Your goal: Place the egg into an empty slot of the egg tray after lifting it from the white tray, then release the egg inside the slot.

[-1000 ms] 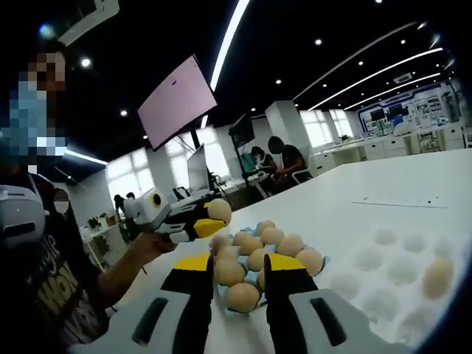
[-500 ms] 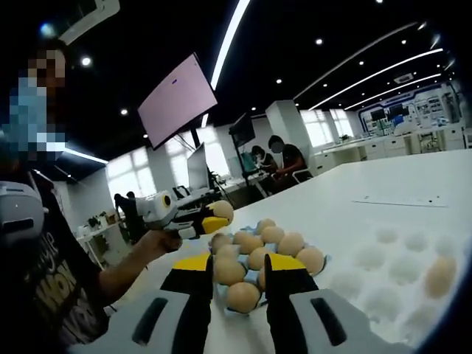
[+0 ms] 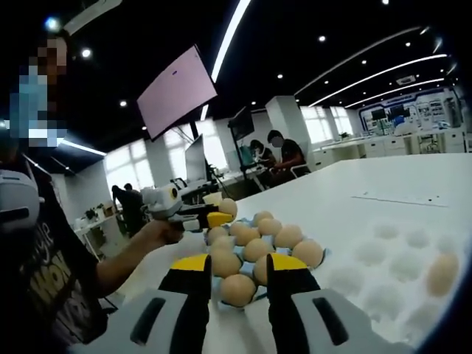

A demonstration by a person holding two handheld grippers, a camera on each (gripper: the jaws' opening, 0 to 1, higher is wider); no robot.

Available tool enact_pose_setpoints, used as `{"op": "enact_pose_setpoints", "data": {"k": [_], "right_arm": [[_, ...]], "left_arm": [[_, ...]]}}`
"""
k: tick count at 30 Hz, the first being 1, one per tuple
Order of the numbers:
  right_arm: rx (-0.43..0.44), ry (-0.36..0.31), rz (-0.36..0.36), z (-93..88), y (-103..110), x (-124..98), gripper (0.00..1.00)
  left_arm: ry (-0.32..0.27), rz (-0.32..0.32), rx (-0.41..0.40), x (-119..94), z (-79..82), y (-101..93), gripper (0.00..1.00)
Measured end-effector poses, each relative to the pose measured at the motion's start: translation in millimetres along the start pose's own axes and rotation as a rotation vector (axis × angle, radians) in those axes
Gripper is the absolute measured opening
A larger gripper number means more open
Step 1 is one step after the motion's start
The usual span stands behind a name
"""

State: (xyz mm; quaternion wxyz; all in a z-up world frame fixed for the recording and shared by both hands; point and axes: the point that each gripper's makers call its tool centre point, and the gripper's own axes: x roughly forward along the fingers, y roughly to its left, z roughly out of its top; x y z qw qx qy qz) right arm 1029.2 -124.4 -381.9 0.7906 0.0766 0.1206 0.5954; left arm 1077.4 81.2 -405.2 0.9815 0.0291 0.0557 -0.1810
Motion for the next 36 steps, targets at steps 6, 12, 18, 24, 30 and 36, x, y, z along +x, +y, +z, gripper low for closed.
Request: {"op": "enact_pose_setpoints", "data": {"k": [6,12,18,24,30,36], "right_arm": [[-0.008,0.006,-0.010,-2.7,-4.4,-0.3,0.32],[-0.010,0.010,-0.016,-4.6,-5.5,-0.8,0.33],[-0.007,0.003,-0.017,-4.2,-5.6,-1.4,0.33],[-0.004,0.003,-0.019,-5.7,-5.3,-2.3,0.33],[0.003,-0.004,-0.027,-6.6,-6.2,-3.8,0.33],[0.002,-0.010,-0.022,-5.2,-3.7,-3.8,0.34]], "left_arm": [[0.049,-0.015,-0.044,2.1,-3.1,3.7,0.28],[0.111,-0.017,-0.027,5.4,-6.2,5.3,0.28],[0.151,-0.010,0.003,4.4,-7.7,4.5,0.28],[0.189,-0.006,-0.013,1.4,-9.3,3.7,0.28],[0.222,-0.009,-0.006,1.5,-10.7,1.9,0.27],[0.244,-0.017,-0.020,3.3,-11.7,2.3,0.25]]}}
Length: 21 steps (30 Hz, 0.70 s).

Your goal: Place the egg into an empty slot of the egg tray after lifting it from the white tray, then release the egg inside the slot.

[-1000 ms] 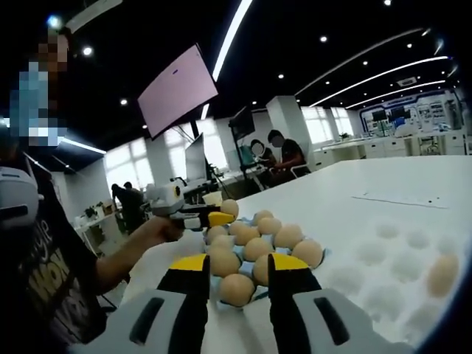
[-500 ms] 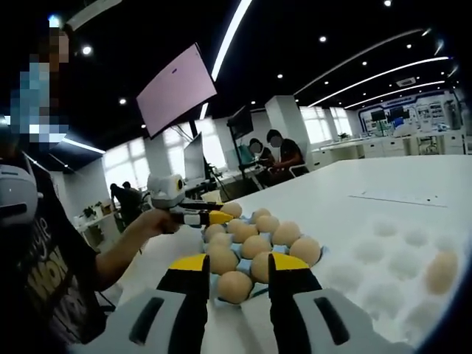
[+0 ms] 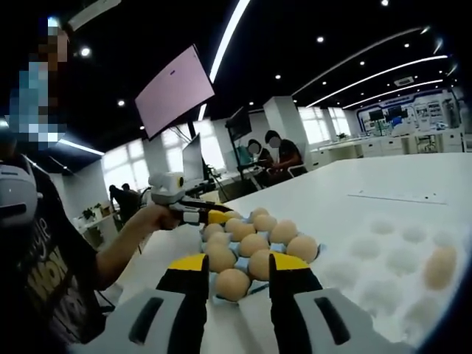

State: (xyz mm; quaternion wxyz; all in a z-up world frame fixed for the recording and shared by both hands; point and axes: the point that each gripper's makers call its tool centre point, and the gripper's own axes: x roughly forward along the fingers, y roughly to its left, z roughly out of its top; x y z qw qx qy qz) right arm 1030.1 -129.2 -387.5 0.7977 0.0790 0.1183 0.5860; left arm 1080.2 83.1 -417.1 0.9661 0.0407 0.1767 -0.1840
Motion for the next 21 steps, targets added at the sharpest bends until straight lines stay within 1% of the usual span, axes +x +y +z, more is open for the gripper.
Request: {"op": "enact_pose_setpoints", "data": {"k": [4,6,12,17,20,21], "right_arm": [[0.000,0.000,-0.005,-0.2,-1,-1,0.34],[0.001,0.000,-0.004,-0.3,0,-1,0.34],[0.002,-0.001,-0.004,-0.9,2,-1,0.34],[0.003,0.001,-0.001,-1.7,3,-1,0.34],[0.001,0.001,-0.005,-1.5,2,-2,0.34],[0.001,0.000,-0.005,-1.3,3,-2,0.34]], "left_arm": [[0.003,0.001,0.001,-1,-0.1,-0.9,0.25],[0.010,0.001,-0.027,-2,-0.7,-0.9,0.25],[-0.006,0.005,-0.065,-14,5.1,2.1,0.25],[0.026,0.028,-0.073,-20,-1.6,8.8,0.25],[0.026,0.016,-0.080,-20,-2.7,5.4,0.26],[0.020,0.006,-0.078,-19,-1.3,1.2,0.26]]}}
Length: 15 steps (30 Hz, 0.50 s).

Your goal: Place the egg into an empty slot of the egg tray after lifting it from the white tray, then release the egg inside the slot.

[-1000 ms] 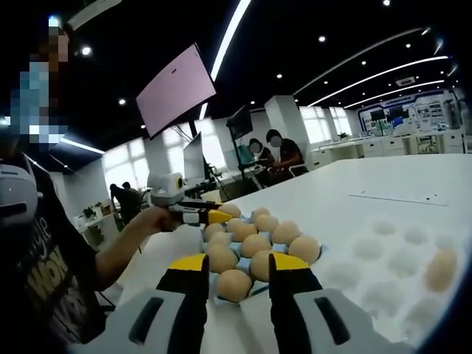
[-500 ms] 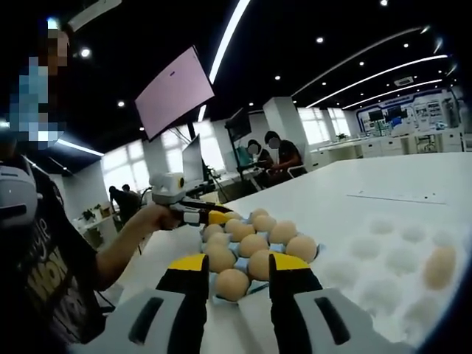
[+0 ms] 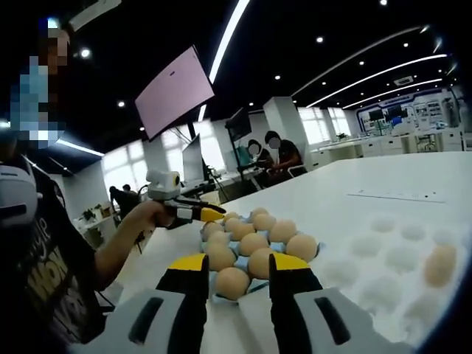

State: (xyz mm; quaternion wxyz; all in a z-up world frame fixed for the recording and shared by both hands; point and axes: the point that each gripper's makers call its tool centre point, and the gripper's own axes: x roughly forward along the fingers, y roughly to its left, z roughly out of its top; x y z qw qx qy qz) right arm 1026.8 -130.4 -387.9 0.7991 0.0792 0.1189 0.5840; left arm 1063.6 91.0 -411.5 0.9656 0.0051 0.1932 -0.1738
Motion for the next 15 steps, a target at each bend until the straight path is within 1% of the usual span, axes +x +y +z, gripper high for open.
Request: {"op": "enact_pose_setpoints", "data": {"k": [4,6,8,12,13,14,15], "right_arm": [[-0.008,0.003,-0.008,1.6,-1,-3,0.34],[-0.013,0.004,-0.011,3.7,-1,-4,0.34],[-0.023,0.004,-0.022,7.0,-2,-8,0.34],[-0.048,0.012,-0.052,10.4,-12,-15,0.34],[-0.055,0.014,-0.059,10.8,-14,-16,0.34],[-0.062,0.018,-0.065,11.2,-16,-18,0.34],[-0.064,0.020,-0.068,11.6,-18,-20,0.34]], "left_arm": [[-0.014,-0.035,0.012,3,2.9,-12.5,0.29],[-0.029,-0.050,0.003,3,5.5,-18.6,0.32],[-0.052,-0.081,0.002,3,9.0,-27.5,0.33],[-0.070,-0.089,0.008,3,11.6,-32.4,0.37],[-0.080,-0.087,0.020,3,13.1,-33.1,0.39],[-0.102,-0.081,0.032,3,16.7,-34.0,0.41],[-0.107,-0.081,0.034,3,17.4,-34.6,0.43]]}}
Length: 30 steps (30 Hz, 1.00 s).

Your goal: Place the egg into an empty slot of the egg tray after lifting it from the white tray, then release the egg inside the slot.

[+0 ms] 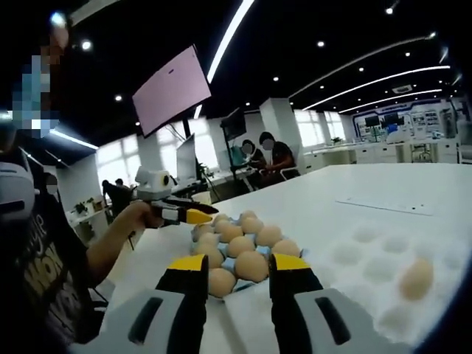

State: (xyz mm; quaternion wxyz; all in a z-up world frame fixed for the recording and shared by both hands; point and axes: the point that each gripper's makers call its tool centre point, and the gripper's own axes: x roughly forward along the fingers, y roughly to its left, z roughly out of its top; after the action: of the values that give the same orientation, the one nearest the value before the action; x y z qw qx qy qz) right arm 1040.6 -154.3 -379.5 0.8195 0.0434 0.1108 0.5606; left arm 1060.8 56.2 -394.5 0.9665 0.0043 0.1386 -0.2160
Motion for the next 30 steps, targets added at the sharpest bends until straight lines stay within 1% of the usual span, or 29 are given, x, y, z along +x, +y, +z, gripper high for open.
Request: {"op": "enact_pose_setpoints", "data": {"k": [1,4,7,10,11,12,17,22,24,28,29,30], "right_arm": [[0.000,0.000,-0.002,0.3,-2,-1,0.34],[-0.010,0.005,-0.017,2.7,-10,-5,0.35],[-0.042,0.022,-0.036,3.8,-20,-6,0.35],[-0.060,0.026,-0.055,7.1,-29,-11,0.36],[-0.070,0.028,-0.066,8.1,-33,-13,0.36],[-0.083,0.025,-0.093,10.6,-41,-17,0.36],[-0.098,0.023,-0.166,17.0,-68,-35,0.36],[-0.140,0.080,-0.247,9.4,-98,-50,0.35],[-0.164,0.122,-0.289,2.6,-111,-57,0.35],[-0.195,0.178,-0.332,-9.3,-130,-63,0.34],[-0.224,0.186,-0.360,-8.4,-136,-65,0.33],[-0.255,0.184,-0.370,-6.2,-140,-65,0.33]], "left_arm": [[-0.007,-0.008,0.007,0,1.1,-2.6,0.45],[-0.016,-0.043,0.020,3,1.9,-11.7,0.47],[-0.005,-0.051,0.034,6,-1.0,-15.6,0.50],[-0.008,-0.059,0.030,7,-0.7,-17.2,0.52],[-0.009,-0.061,0.026,7,-0.5,-17.6,0.52],[-0.010,-0.062,0.023,8,-0.3,-17.5,0.52],[-0.002,-0.065,0.029,8,-1.2,-19.2,0.52],[0.004,-0.071,0.035,9,-3.1,-21.0,0.53],[0.007,-0.072,0.034,9,-4.2,-21.4,0.53],[0.014,-0.072,0.035,9,-6.6,-22.2,0.53],[0.014,-0.072,0.035,10,-6.8,-22.3,0.53],[0.015,-0.074,0.036,10,-7.4,-23.0,0.53]]}}
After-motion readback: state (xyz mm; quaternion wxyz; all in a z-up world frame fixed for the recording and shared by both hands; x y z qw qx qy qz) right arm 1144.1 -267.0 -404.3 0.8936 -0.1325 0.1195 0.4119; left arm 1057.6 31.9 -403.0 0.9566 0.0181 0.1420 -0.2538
